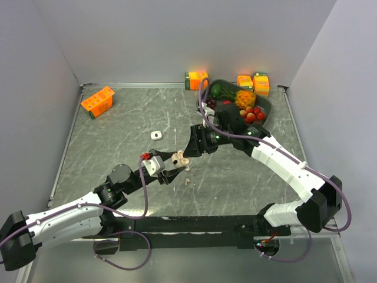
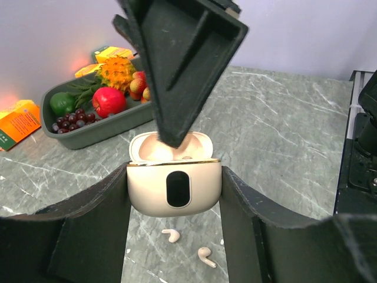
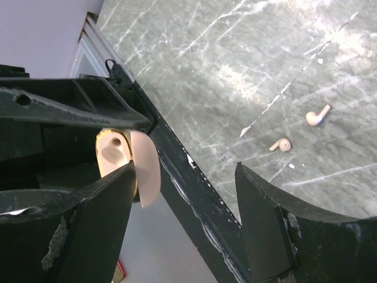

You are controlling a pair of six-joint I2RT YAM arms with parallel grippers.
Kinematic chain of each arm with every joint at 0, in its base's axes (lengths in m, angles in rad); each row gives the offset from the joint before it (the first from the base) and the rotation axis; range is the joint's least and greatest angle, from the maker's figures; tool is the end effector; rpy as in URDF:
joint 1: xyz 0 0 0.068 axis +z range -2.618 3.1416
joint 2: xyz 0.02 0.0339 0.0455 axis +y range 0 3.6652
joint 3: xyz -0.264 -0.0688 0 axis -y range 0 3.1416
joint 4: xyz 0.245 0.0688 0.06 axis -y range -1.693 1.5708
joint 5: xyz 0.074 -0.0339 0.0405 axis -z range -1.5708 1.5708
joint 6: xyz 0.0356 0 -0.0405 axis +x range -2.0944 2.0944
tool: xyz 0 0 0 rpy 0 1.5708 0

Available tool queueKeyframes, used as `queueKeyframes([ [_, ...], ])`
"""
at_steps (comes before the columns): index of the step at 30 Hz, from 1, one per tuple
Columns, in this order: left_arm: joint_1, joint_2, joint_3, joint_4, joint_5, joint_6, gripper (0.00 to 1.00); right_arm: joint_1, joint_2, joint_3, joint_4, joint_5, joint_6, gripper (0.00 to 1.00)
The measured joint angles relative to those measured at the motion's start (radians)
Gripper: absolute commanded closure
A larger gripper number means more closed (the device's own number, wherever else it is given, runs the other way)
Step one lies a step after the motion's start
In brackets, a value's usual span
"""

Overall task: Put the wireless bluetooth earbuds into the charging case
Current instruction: Open the charging case, then adjust the charging case.

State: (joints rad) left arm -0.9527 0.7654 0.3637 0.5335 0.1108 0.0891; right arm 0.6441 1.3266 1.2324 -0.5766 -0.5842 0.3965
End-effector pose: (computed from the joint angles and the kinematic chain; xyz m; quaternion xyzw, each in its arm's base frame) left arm 0.1052 -0.1547 0.2702 0.3636 0.5500 -0.3474 0.6668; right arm 0.2177 0.1880 0.3419 -0.2308 0.8402 0.4321 0.2325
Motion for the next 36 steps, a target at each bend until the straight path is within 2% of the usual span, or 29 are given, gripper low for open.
queueKeyframes([
  [4,0.000,-0.003,0.000,0.000,-0.007,-0.002,0.99,-0.004,-0.039,-0.024,0.017,-0.003,0.015,0.26],
  [10,0.000,-0.003,-0.001,0.011,-0.016,-0.005,0.99,-0.005,-0.092,-0.031,0.121,-0.039,0.076,0.35],
  [25,0.000,-0.001,-0.001,0.035,-0.022,-0.008,0.99,-0.006,-0.027,-0.060,0.174,-0.095,0.126,0.56],
  [30,0.000,0.005,0.000,0.047,-0.021,-0.009,0.99,-0.006,-0.015,-0.060,0.176,-0.113,0.127,0.59],
  [33,0.000,0.014,0.000,0.053,-0.021,-0.009,0.99,-0.006,-0.013,-0.061,0.180,-0.122,0.127,0.69],
  [34,0.000,0.016,0.000,0.053,-0.021,-0.009,0.99,-0.006,-0.013,-0.061,0.181,-0.125,0.128,0.78],
  [36,0.000,0.024,0.000,0.055,-0.020,-0.010,0.99,-0.006,-0.013,-0.061,0.181,-0.124,0.123,0.88],
])
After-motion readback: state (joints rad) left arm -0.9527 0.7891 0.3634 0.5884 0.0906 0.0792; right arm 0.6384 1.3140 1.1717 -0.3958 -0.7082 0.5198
